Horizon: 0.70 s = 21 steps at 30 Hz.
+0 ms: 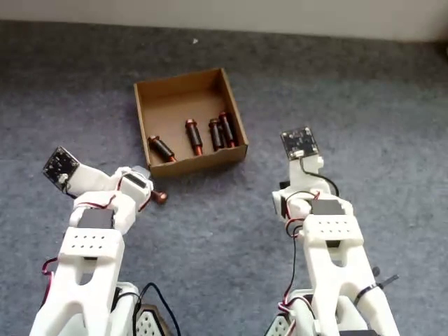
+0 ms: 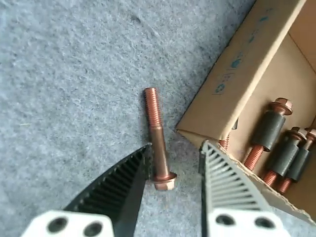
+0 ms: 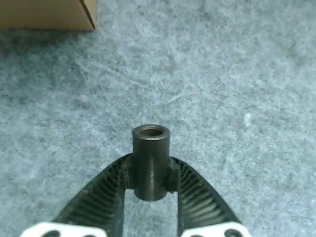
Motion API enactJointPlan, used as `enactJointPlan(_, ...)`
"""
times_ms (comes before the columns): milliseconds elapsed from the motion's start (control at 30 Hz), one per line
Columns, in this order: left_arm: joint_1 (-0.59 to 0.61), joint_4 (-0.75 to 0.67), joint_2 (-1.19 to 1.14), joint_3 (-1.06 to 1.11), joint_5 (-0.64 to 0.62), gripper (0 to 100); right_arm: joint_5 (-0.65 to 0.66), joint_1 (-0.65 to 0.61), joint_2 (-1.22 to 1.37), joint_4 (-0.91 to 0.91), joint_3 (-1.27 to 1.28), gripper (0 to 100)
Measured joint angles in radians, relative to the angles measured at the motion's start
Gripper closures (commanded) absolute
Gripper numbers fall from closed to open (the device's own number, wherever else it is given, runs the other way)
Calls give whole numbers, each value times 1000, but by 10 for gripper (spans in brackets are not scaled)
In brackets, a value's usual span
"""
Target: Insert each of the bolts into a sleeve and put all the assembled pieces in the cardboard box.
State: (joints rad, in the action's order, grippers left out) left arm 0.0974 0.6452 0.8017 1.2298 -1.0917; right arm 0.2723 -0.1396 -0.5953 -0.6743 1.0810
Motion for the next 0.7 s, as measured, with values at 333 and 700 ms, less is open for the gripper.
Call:
enactJointPlan(333,0,0,0,0,275,990,0,0,0,0,0,995)
enactJointPlan(700,58,20,0,0,1149,986,0,0,0,0,0,995)
